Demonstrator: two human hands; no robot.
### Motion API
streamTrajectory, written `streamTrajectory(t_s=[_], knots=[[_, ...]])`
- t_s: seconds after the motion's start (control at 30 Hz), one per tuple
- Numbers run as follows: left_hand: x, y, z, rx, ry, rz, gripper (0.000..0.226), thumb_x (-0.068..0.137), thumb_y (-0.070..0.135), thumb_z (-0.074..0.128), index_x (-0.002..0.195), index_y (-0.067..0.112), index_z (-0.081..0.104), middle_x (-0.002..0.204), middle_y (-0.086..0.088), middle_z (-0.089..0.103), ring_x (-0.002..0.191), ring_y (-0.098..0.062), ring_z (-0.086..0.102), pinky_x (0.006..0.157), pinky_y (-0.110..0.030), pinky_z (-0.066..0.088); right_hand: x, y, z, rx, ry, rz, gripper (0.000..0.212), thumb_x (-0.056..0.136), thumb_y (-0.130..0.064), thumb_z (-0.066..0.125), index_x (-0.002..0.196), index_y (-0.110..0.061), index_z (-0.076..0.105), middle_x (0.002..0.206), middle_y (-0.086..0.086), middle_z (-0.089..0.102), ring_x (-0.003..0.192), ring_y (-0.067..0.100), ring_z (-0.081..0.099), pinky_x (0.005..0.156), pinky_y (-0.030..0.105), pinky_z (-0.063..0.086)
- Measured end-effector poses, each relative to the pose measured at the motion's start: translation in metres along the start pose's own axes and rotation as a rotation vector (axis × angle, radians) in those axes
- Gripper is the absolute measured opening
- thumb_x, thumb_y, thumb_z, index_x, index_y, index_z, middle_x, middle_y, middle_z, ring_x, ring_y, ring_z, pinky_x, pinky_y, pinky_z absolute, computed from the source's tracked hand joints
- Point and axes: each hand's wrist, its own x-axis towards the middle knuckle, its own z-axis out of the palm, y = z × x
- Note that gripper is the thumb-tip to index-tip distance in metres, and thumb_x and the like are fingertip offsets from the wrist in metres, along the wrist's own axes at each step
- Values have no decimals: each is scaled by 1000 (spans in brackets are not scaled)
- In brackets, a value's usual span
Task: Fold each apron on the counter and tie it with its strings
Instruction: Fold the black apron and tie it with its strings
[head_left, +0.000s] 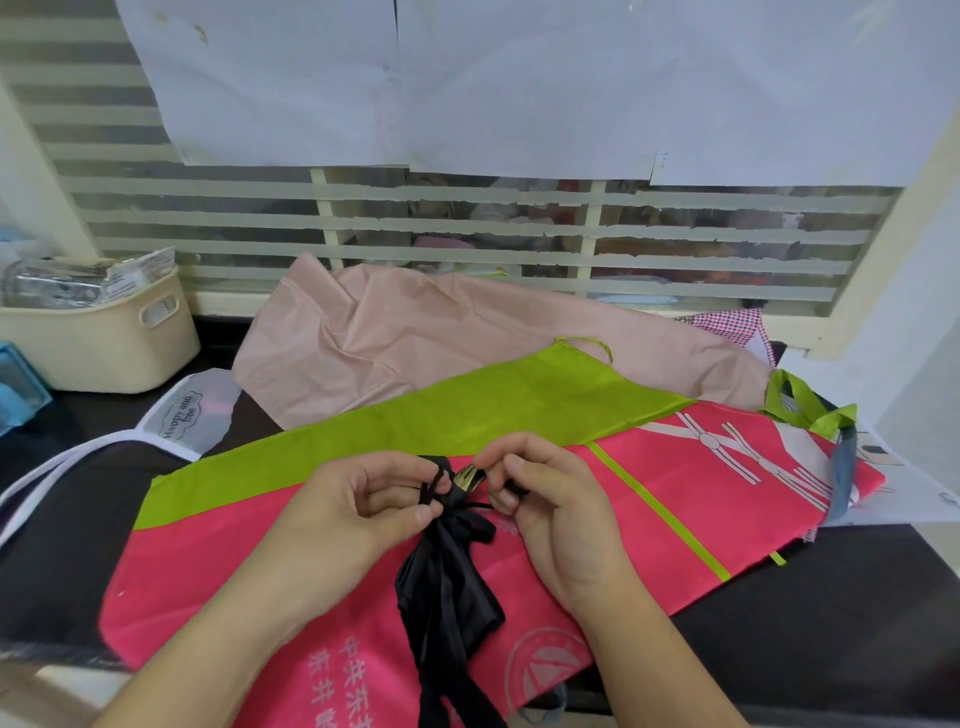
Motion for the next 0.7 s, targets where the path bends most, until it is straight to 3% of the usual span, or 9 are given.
streamTrajectory(t_s=[0.1, 0.17, 0.3, 0.47, 0.6, 0.7], knots=[[1, -1, -2, 216, -38, 62, 51, 96, -23, 52, 115, 18, 76, 99, -7, 80, 96, -25, 75, 90, -26, 58, 1, 1, 0, 6, 3, 0, 21, 83, -10, 59, 91, 3, 72, 72, 9, 50, 64, 15, 39, 62, 29, 28], [-1, 2, -2, 284, -45, 97, 55, 98, -20, 51, 117, 25, 77, 101, 0, 81, 101, -16, 75, 97, -25, 56, 1, 1, 0, 23, 4, 2, 20, 82, -10, 59, 91, 4, 72, 72, 11, 50, 64, 15, 39, 62, 28, 28], [-3, 9, 1, 366, 36, 162, 40, 95, -1, 70, 114, 34, 79, 100, 14, 80, 101, -5, 74, 96, -19, 53, 1, 1, 0, 21, -10, 7, 21, 81, -8, 58, 90, 4, 72, 71, 11, 51, 64, 15, 40, 63, 28, 29], [-3, 6, -2, 525, 94, 189, 40, 81, 9, 88, 113, 33, 78, 88, 16, 74, 86, -7, 71, 83, -21, 56, 1, 2, 0, 17, -12, -6, 27, 72, -3, 54, 89, 3, 74, 74, 13, 46, 64, 19, 36, 63, 33, 25], [-5, 8, -7, 900, 138, 353, 30, 83, 11, 85, 108, 27, 80, 86, 21, 68, 83, -2, 63, 77, -13, 46, 1, 2, 1, 14, 0, -7, 31, 68, -2, 51, 88, 3, 75, 75, 15, 45, 64, 20, 35, 63, 36, 22], [-7, 8, -11, 963, 183, 419, 22, 87, 13, 81, 102, 30, 80, 93, 17, 66, 84, -10, 66, 75, -28, 54, 1, 2, 1, 2, 12, -3, 30, 69, -2, 51, 88, 3, 74, 75, 16, 44, 63, 20, 34, 67, 43, 15]])
